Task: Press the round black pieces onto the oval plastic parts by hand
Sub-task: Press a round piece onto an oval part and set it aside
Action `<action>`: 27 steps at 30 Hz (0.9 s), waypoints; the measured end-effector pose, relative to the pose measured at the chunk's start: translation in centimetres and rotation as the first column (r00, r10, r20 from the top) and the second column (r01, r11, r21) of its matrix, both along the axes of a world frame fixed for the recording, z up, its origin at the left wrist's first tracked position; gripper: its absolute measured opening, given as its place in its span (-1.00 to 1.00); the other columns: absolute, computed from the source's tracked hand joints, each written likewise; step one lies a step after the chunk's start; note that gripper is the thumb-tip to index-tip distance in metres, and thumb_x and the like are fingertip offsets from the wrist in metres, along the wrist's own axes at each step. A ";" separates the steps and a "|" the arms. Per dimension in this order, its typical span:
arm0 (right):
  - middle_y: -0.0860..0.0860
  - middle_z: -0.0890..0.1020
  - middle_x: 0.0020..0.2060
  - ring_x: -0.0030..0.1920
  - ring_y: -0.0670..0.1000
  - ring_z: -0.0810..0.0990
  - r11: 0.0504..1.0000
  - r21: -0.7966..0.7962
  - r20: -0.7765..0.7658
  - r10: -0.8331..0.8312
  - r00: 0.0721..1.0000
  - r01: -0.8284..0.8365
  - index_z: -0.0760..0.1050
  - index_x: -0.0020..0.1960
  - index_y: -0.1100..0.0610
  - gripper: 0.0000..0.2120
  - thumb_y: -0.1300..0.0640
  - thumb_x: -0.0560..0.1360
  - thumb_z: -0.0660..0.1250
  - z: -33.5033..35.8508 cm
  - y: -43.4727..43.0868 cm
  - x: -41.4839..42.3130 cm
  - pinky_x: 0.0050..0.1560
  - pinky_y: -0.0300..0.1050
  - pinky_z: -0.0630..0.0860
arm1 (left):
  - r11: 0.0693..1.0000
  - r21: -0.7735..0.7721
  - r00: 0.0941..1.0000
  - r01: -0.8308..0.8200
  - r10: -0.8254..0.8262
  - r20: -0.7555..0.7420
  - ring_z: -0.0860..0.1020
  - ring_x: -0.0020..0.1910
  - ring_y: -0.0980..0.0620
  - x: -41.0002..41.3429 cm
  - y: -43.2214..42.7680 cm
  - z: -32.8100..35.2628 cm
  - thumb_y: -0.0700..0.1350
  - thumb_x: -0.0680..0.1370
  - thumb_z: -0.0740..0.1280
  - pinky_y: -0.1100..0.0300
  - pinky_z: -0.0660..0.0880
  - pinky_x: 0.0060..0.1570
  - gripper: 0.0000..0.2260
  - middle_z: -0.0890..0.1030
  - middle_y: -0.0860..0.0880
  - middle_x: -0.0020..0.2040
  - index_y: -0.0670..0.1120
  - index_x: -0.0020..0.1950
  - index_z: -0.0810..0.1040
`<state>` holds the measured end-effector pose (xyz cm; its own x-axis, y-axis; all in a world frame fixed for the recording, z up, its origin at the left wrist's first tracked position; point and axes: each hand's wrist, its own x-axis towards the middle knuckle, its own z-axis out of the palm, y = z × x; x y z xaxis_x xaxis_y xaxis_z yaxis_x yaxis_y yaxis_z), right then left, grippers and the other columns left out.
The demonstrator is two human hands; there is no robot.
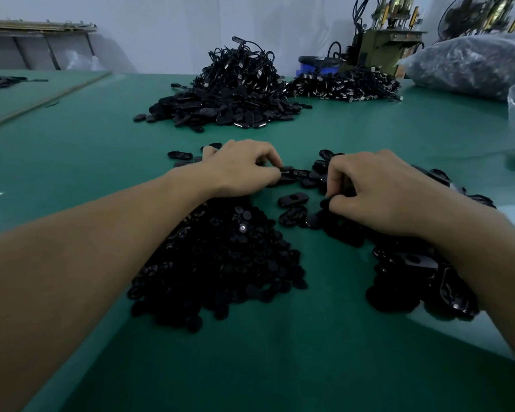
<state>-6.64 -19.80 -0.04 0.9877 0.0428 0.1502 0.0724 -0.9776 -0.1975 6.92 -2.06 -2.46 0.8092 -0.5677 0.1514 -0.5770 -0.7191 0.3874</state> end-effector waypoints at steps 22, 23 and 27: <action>0.03 0.66 -0.08 -0.08 0.11 0.62 0.972 0.156 0.111 -0.196 0.974 0.178 0.63 0.00 -0.05 -0.72 0.20 0.53 0.18 -0.3 0.1 0.1 0.02 0.08 0.61 | 0.986 -0.018 0.937 -0.167 0.164 0.309 0.40 0.36 -0.09 0.6 -0.3 0.3 0.06 0.63 0.30 -0.13 0.28 0.38 -0.75 0.48 -0.03 0.31 0.13 0.30 0.54; 0.04 0.65 -0.08 -0.08 0.11 0.62 0.970 0.158 0.110 -0.203 0.973 0.184 0.63 0.00 -0.05 -0.72 0.20 0.53 0.19 -0.3 0.1 0.1 0.02 0.09 0.61 | 0.993 -0.036 0.952 -0.115 0.120 0.280 0.45 0.30 -0.06 0.5 -0.8 0.5 0.08 0.61 0.31 -0.11 0.34 0.36 -0.77 0.52 0.00 0.26 0.13 0.26 0.57; 0.06 0.65 -0.05 -0.06 0.14 0.62 0.968 0.158 0.111 -0.215 0.970 0.196 0.62 -0.02 -0.08 -0.74 0.17 0.52 0.19 -0.3 0.2 0.0 0.04 0.09 0.60 | 0.994 0.071 0.992 0.080 -0.087 0.094 0.52 0.19 0.02 -0.4 -2.9 0.7 0.19 0.58 0.34 -0.02 0.40 0.30 -0.70 0.59 0.12 0.13 0.17 0.28 0.57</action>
